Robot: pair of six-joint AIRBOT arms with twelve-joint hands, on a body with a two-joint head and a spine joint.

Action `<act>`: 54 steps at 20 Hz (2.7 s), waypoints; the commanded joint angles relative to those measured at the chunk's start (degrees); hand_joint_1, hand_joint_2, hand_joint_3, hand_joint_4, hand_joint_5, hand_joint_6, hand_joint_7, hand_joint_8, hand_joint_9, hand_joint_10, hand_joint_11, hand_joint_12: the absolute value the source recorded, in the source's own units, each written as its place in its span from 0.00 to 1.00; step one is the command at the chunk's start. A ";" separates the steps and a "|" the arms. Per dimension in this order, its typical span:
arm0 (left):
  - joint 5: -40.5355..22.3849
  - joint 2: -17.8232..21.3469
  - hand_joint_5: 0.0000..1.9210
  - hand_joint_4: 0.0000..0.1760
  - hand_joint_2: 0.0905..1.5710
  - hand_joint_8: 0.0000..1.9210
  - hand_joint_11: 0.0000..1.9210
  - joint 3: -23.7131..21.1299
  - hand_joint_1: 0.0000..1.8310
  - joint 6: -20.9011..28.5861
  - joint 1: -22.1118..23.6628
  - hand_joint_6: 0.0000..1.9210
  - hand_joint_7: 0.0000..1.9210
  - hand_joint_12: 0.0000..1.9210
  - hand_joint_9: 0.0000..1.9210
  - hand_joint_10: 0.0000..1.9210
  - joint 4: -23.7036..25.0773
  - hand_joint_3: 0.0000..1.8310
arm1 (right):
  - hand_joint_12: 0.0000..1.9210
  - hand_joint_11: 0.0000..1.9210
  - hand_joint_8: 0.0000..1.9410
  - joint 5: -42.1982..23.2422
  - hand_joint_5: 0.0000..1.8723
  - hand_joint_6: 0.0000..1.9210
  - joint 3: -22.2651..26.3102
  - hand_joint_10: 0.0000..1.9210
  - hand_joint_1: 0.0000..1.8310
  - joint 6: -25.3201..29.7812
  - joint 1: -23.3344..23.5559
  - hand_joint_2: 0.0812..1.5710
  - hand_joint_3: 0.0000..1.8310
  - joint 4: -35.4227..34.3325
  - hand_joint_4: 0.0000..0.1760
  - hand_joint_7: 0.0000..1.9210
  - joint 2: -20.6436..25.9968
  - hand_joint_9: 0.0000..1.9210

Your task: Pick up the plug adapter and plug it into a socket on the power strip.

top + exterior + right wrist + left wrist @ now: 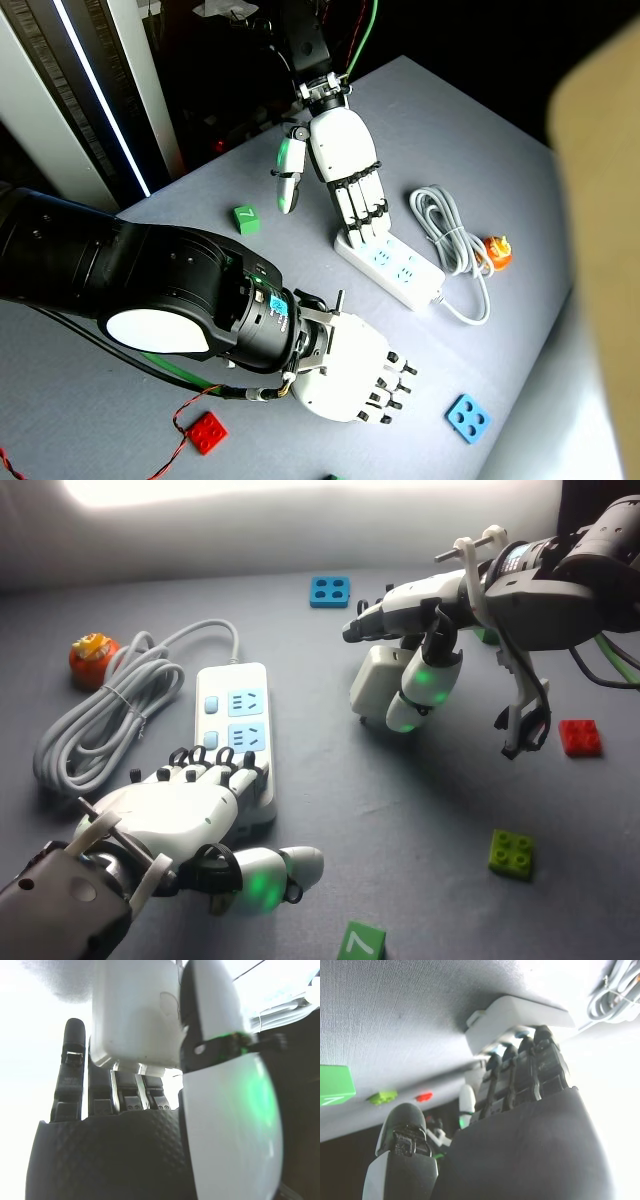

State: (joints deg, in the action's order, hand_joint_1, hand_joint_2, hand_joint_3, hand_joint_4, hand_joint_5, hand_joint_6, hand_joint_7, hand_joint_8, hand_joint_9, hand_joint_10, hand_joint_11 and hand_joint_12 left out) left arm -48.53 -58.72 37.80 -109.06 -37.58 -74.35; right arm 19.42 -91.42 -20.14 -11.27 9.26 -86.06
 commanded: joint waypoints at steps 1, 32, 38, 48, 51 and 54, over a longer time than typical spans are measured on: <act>-1.46 -0.04 0.00 0.00 0.77 0.00 0.00 -0.22 0.00 0.63 -0.23 0.00 0.00 0.00 0.00 0.00 1.82 0.00 | 0.39 0.00 0.00 -5.24 0.05 0.00 -0.15 0.00 0.67 0.19 0.53 0.59 0.00 0.21 0.00 0.04 0.22 0.05; -2.28 -0.03 0.01 0.00 0.78 0.00 0.00 -0.41 0.00 0.84 0.26 0.00 0.00 0.00 0.00 0.00 1.82 0.00 | 0.57 0.42 0.35 -6.43 0.47 0.55 -0.33 0.06 0.69 -2.31 1.36 0.68 0.00 0.20 0.00 0.63 0.92 0.68; -2.28 -0.02 0.01 0.00 0.77 0.00 0.00 -0.39 0.00 0.84 0.32 0.00 0.00 0.00 0.00 0.00 1.82 0.00 | 0.59 0.42 0.38 -2.01 0.47 0.55 4.28 0.04 0.69 -11.77 8.25 0.68 0.00 0.21 0.00 0.62 1.88 0.68; -2.31 -0.02 0.01 0.00 0.78 0.00 0.00 -0.32 0.00 0.73 0.42 0.00 0.00 0.00 0.00 0.00 1.82 0.00 | 0.59 0.41 0.41 11.50 0.47 0.55 6.62 0.03 0.68 16.96 13.79 0.68 0.00 35.58 0.00 0.60 -7.49 0.68; -2.31 -0.02 0.01 0.00 0.78 0.00 0.00 -0.36 0.00 0.60 0.29 0.00 0.00 0.00 0.00 0.00 1.82 0.00 | 0.59 0.42 0.38 11.28 0.51 0.51 6.77 0.03 0.68 19.89 12.53 0.67 0.00 39.19 0.00 0.61 -9.95 0.69; -2.31 -0.02 0.01 0.00 0.78 0.00 0.00 -0.47 0.00 0.52 0.01 0.00 0.00 0.00 0.00 0.00 1.82 0.00 | 0.60 0.41 0.42 11.86 0.47 0.55 6.79 0.03 0.68 22.47 11.35 0.68 0.00 43.13 0.00 0.60 -11.73 0.68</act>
State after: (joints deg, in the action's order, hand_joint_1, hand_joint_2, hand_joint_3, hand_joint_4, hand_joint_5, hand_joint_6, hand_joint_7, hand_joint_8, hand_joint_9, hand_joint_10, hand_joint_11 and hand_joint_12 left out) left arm -49.06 -58.72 37.67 -108.57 -37.50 -74.56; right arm 33.87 -84.51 2.59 -1.06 50.28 -98.32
